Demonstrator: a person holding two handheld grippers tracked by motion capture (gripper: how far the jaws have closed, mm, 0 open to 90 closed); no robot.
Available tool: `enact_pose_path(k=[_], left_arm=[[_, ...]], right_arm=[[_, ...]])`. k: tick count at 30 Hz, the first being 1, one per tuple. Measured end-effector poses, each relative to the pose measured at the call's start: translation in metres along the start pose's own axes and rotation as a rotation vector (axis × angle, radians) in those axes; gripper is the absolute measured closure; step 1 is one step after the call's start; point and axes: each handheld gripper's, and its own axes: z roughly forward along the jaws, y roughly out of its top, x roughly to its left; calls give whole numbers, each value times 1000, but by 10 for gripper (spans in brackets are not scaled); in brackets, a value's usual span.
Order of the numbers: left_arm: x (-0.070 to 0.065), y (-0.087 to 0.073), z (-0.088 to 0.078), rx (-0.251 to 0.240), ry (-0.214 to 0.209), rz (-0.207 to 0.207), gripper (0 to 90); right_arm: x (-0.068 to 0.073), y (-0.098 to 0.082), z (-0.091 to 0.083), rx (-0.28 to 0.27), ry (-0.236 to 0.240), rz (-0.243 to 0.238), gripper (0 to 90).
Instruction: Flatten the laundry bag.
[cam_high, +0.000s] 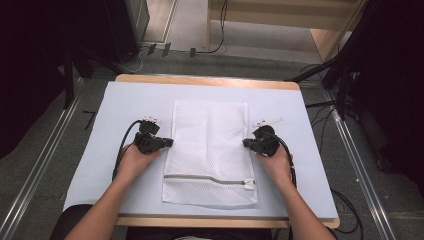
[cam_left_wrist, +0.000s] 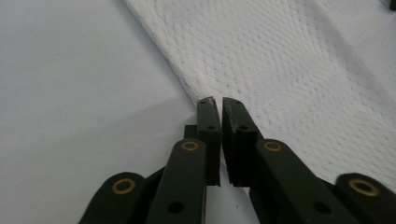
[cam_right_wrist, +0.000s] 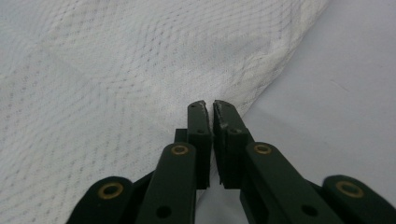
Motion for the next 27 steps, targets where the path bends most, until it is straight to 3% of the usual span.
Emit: enact_pose_path(k=[4,6,12,16,23,25,27], left_arm=[[-1,5,-1,13,13,14,900],[3,10,-4,9,23,10,900],[24,19,-12,-20,53,-29,900],[36,23,-10,-28,60,-55,900],[46,22,-5,-24,61,-73,900],[44,22,-7,-29,59,-67,886],[43,22,-10,-41,42,-77,799]], right_arm=[[0,4,0,20,11,8,900],[-1,7,0,6,14,7,900],[-4,22,10,-31,30,27,900],[-2,32,18,-38,19,8,900],[-4,43,31,-42,12,-1,900],[-5,42,33,-38,22,3,839],[-5,41,30,-33,27,-3,771]])
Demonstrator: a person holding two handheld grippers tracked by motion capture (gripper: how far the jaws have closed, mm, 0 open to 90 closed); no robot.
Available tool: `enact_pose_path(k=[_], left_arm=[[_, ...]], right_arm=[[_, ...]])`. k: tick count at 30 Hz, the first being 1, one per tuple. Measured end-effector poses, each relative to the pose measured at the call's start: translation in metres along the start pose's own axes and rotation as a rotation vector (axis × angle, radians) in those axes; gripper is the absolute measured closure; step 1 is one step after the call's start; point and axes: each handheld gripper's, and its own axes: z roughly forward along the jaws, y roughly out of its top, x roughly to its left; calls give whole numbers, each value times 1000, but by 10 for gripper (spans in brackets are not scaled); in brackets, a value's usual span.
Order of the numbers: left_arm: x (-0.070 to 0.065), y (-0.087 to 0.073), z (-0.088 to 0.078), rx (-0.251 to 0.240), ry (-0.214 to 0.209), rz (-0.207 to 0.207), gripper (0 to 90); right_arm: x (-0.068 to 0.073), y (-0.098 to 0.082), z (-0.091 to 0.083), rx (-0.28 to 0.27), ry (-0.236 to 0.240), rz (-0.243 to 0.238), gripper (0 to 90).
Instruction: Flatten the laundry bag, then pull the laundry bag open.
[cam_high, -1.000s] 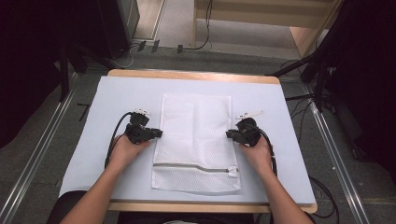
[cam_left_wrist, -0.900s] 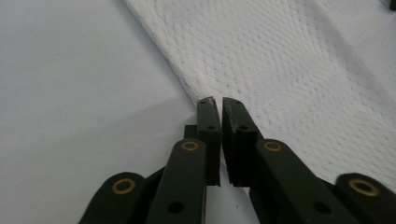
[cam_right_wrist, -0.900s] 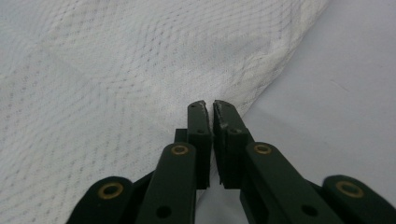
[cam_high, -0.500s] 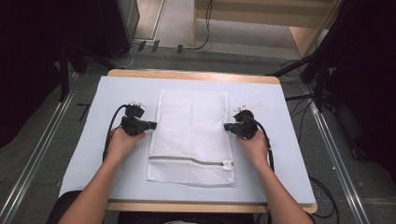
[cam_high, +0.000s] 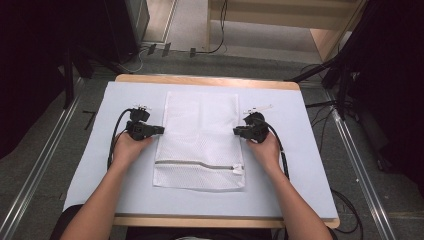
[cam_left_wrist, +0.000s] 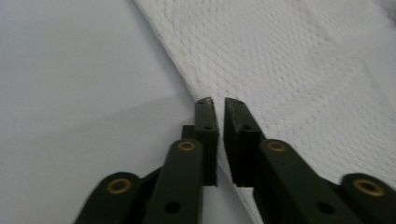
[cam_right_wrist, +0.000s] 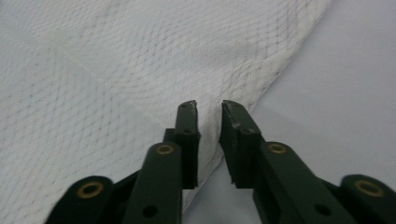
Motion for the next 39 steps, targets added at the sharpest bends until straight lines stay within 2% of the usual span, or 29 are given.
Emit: enact_pose_path(k=[2,4,7,10,14,20,29,36,39], left_arm=[[-3,0,-3,1,-10,16,730],[-7,0,-6,1,-4,30,682],[-13,0,-12,2,-24,47,631],[-21,0,-17,0,-38,75,601],[-31,0,-22,-10,-77,84,563],[-46,-1,-21,6,-97,117,532],[-65,-4,-20,6,-122,160,503],[-85,-5,-15,11,-151,208,505],[-95,-6,-13,14,-163,232,505]], right_arm=[[1,0,-6,2,-6,-10,752],[2,-2,-13,-8,2,-10,741],[3,-6,-24,-25,12,-11,730],[6,-13,-35,-30,39,-10,755],[14,-20,-46,-41,70,-24,791],[23,-31,-55,-37,101,-44,817],[32,-47,-62,-15,116,-72,835],[32,-59,-64,23,129,-60,900],[33,-61,-64,38,131,-59,900]])
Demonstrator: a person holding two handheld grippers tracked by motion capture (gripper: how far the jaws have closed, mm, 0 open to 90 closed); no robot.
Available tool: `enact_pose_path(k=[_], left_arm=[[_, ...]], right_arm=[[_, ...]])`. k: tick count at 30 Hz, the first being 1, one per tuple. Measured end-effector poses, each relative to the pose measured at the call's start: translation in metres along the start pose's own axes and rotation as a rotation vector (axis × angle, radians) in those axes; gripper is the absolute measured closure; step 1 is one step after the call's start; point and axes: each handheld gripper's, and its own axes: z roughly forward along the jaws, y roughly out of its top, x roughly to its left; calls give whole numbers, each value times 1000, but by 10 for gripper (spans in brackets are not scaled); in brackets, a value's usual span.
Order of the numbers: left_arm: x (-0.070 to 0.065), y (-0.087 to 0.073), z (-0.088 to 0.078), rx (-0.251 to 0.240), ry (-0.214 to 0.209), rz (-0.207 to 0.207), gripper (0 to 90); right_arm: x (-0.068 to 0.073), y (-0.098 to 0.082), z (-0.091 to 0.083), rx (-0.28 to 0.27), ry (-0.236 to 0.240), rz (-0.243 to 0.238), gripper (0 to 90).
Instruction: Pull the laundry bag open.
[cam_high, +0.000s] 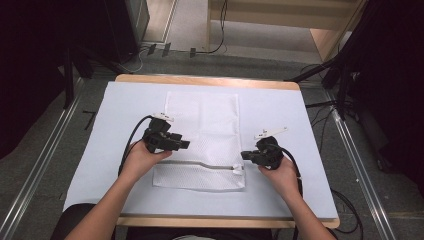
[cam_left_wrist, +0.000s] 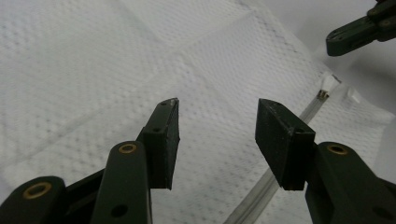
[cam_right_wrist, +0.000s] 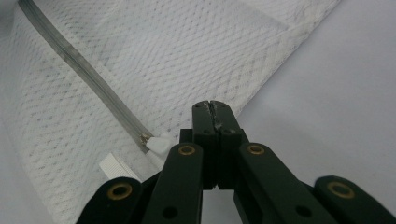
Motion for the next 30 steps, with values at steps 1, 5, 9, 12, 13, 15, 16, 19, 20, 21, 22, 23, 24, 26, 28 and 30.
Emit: enact_pose_path(k=[1,5,9,12,13,15,16,19,20,21,22,23,24,26,28,30], left_arm=[[-3,1,2,5,-3,11,505],[-14,4,9,10,-22,32,507],[-21,6,16,21,-40,52,513],[-26,6,21,30,-48,68,516],[-28,7,22,33,-48,75,518],[-31,7,25,32,-58,76,526],[-32,7,26,34,-62,86,527],[-36,8,30,42,-71,92,529],[-37,8,31,41,-72,97,532],[-38,9,32,44,-78,99,534],[-40,9,33,44,-78,97,535],[-41,9,34,44,-83,103,536],[-41,9,34,47,-85,108,537],[-44,9,37,48,-92,105,538],[-45,9,38,59,-92,115,539],[-47,9,39,62,-99,114,542]], right_arm=[[0,0,0,2,1,-1,900],[0,-4,3,16,13,5,900],[2,-6,5,28,28,4,900],[5,-8,7,40,42,4,900],[6,-8,9,41,44,-2,900],[9,-9,10,47,52,1,900],[10,-9,10,50,51,-3,900],[13,-10,11,46,63,2,900],[13,-11,10,48,64,-2,900],[14,-11,10,48,73,3,900],[15,-11,10,47,84,4,900],[17,-12,10,50,85,-1,900],[19,-11,11,49,85,-3,900],[24,-10,12,43,99,-8,900],[29,-9,14,48,106,-17,900],[33,-9,16,54,104,-33,900]])
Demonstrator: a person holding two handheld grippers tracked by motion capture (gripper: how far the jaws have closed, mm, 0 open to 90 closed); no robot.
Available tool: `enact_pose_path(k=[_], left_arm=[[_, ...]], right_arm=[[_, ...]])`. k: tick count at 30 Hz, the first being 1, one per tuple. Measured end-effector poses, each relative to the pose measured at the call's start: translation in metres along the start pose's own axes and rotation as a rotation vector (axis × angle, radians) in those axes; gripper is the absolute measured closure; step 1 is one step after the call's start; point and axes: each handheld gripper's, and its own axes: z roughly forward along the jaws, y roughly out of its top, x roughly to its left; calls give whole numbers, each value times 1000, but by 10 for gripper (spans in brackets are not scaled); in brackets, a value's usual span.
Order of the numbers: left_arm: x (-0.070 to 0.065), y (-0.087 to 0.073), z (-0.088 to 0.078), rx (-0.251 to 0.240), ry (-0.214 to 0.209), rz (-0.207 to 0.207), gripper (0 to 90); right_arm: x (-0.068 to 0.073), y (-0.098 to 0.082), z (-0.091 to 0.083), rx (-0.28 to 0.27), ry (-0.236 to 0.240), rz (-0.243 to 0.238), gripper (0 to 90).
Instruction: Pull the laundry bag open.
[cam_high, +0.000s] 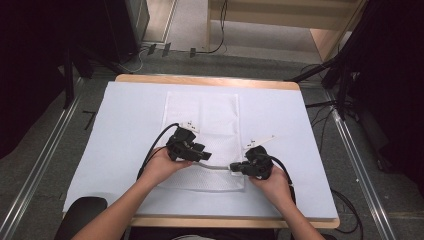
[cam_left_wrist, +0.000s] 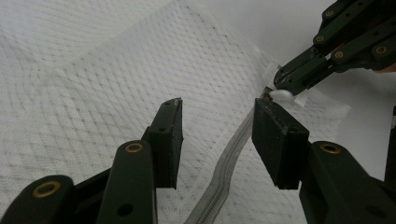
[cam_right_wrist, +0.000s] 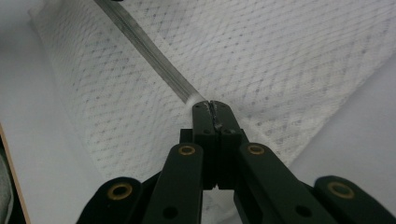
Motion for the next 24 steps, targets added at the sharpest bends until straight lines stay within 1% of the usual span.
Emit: enact_pose_path(k=[1,2,4,6,8,9,12,14,16,17,18,20,23,24], left_arm=[[-1,0,1,-3,-3,3,542],[-2,0,1,1,-6,6,543],[-6,0,4,-2,-20,16,547],[-9,1,8,8,-27,21,564],[-13,1,13,12,-44,19,595],[-14,1,16,14,-53,19,615],[-19,2,24,18,-68,23,650],[-21,3,29,29,-78,25,670],[-23,3,35,31,-82,16,691],[-23,3,38,35,-84,14,716],[-23,3,41,43,-89,10,725],[-23,3,47,52,-90,-12,746],[-22,2,56,69,-97,-32,755],[-21,1,58,74,-107,-37,756]], right_arm=[[1,0,0,3,-1,-1,900],[1,0,0,-1,-5,-1,900],[0,0,-2,-16,2,0,900],[-2,-1,-6,-27,-17,-11,900],[-5,-3,-8,-25,-43,-16,900],[-6,-4,-8,-15,-50,-11,900],[-10,-6,-7,-5,-59,-10,900],[-12,-7,-5,0,-60,-11,900],[-12,-7,-5,0,-59,-17,900],[-11,-7,-4,2,-63,-21,900],[-11,-8,-4,1,-65,-29,900],[-11,-8,-4,3,-68,-38,900],[-11,-8,-3,1,-68,-42,900],[-11,-8,-3,0,-68,-44,900]])
